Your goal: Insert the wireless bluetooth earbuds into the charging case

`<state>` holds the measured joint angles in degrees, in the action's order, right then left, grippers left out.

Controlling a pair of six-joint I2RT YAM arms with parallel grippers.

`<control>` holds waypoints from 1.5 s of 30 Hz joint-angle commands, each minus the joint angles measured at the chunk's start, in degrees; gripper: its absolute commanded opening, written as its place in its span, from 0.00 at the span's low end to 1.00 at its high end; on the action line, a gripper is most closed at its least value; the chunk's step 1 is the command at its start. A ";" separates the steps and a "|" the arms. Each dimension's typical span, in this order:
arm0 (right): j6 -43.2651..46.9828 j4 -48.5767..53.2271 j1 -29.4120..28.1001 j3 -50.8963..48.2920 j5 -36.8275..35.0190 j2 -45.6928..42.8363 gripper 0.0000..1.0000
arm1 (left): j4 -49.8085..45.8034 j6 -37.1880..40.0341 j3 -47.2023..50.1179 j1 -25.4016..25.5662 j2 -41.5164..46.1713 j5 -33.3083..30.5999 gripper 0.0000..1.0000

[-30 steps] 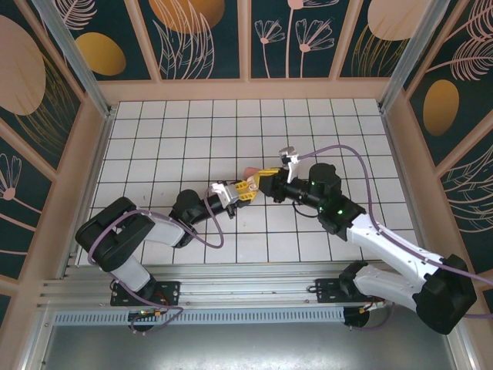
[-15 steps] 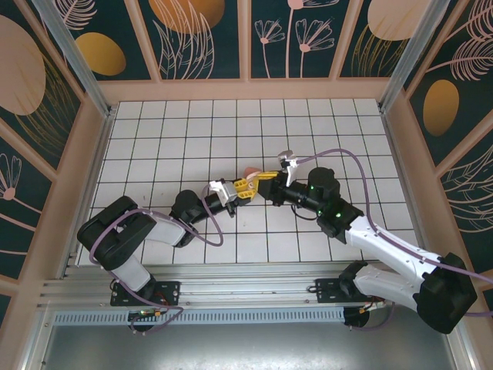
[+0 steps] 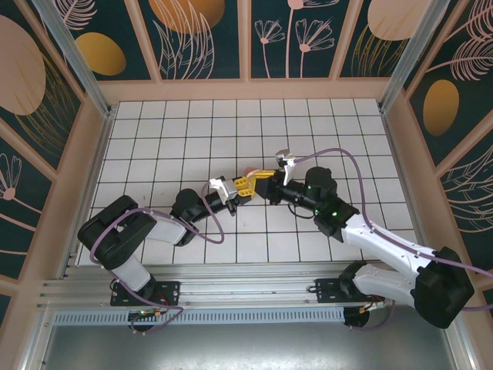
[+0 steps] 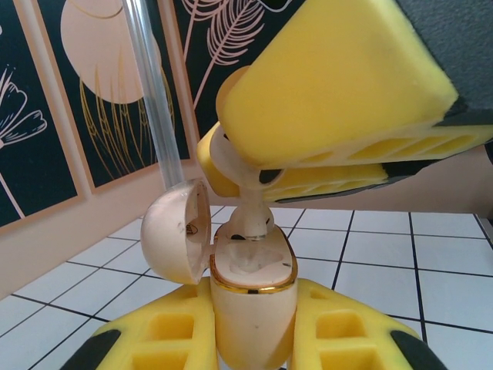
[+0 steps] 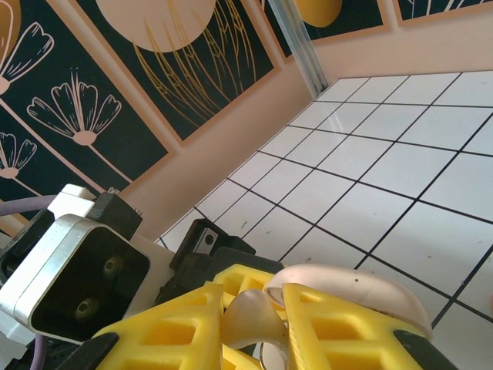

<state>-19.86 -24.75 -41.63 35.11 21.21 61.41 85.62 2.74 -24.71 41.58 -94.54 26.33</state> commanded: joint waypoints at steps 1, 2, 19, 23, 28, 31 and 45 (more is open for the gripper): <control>-0.61 -3.45 -0.82 0.28 1.79 1.27 0.23 | 2.35 -0.97 -1.43 0.32 0.32 1.15 0.08; -0.75 -3.62 -0.92 0.30 1.90 1.39 0.23 | 2.26 -0.98 -1.59 0.34 0.41 1.16 0.08; -0.81 -0.47 -1.77 -1.62 -0.34 -0.17 0.23 | 1.39 -3.81 -2.71 0.29 2.26 0.03 0.08; -0.54 -0.35 -1.79 -1.85 -2.54 0.03 0.23 | 1.42 -3.84 -2.76 0.33 2.76 0.52 0.08; -0.52 1.11 -1.79 -1.93 -6.53 -0.33 0.23 | 0.52 -3.40 -2.62 0.30 3.99 0.89 0.08; -0.47 0.61 -1.79 -2.15 -6.48 -0.43 0.23 | -0.18 -3.02 -2.71 0.31 4.54 1.26 0.08; 1.51 5.33 -2.22 -2.10 -5.54 0.20 0.23 | -0.72 -3.38 -2.81 0.26 6.71 1.44 0.09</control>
<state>-19.81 -25.28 -43.38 34.63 17.93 61.28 79.15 -0.12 -25.74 41.58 -90.94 26.17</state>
